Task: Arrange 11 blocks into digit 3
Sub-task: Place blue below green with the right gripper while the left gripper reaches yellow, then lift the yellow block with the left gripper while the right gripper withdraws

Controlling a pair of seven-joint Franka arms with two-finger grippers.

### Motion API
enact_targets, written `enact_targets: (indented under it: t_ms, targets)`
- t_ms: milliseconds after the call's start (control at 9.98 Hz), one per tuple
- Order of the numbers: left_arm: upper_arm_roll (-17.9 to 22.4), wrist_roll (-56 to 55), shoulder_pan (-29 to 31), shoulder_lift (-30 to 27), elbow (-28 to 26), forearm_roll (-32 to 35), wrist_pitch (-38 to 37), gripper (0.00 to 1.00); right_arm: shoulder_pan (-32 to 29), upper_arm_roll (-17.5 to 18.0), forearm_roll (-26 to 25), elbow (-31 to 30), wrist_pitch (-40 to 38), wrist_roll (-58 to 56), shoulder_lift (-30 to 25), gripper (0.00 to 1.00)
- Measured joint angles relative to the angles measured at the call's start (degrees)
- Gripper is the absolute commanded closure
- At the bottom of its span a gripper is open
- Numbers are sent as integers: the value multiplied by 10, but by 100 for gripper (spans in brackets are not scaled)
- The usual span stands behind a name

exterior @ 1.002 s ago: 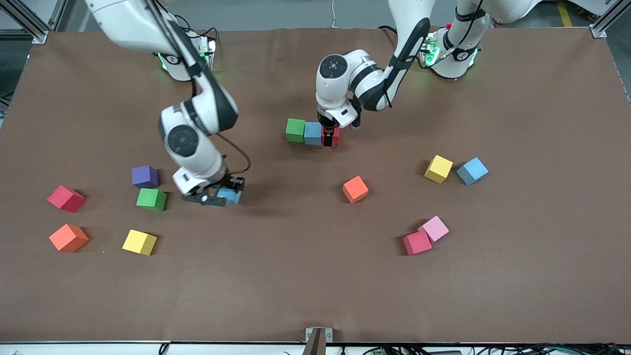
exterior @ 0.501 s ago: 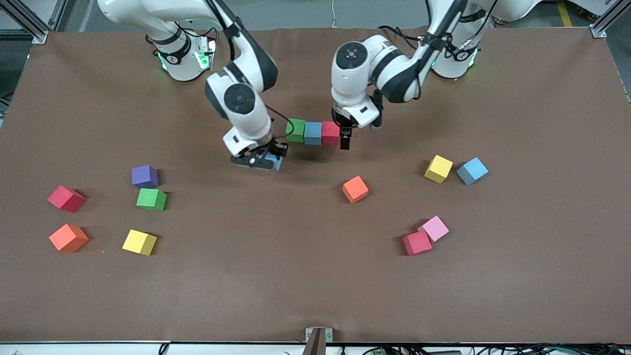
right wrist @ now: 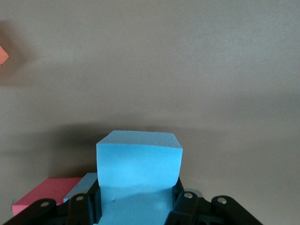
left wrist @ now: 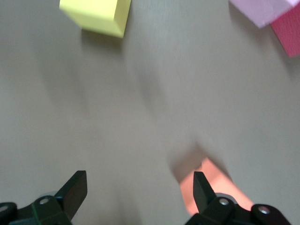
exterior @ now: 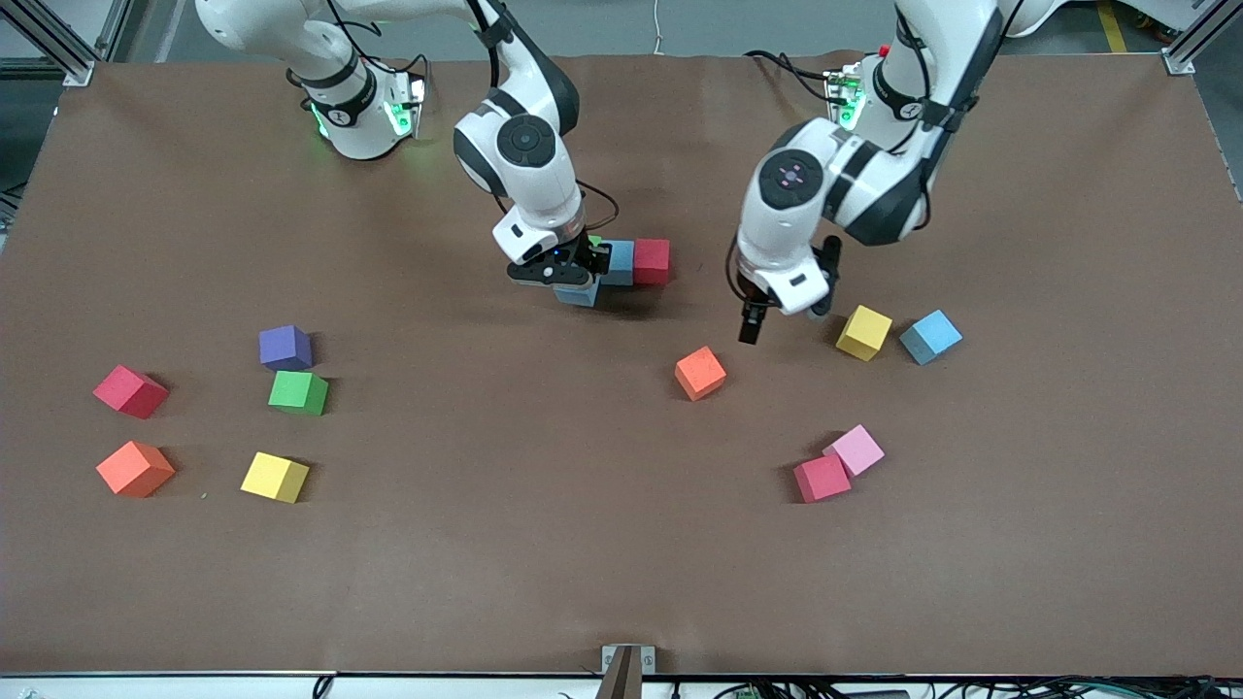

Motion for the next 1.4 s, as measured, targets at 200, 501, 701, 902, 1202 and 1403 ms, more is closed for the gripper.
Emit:
enact_targets:
  t_ms: [200, 501, 701, 902, 1202, 1403]
  targets:
    - [0, 79, 56, -4, -32, 1, 24, 0, 2, -1, 0, -1, 1, 0, 0, 98]
    - [0, 199, 141, -39, -124, 1, 98, 0, 2, -6, -2, -1, 1, -1, 1, 98]
    - [0, 249, 181, -54, -169, 9, 144, 0, 2, -9, -11, -1, 2, -1, 3, 98]
    - [0, 253, 211, -54, -192, 48, 178, 0, 2, -10, -14, -2, 5, -1, 8, 98]
    - [-2, 255, 220, -36, -198, 53, 220, 0, 4, -10, -14, -2, 21, -1, 26, 98]
    - [-3, 254, 220, -25, -198, 53, 235, 0, 7, -10, -14, -2, 23, -1, 31, 97]
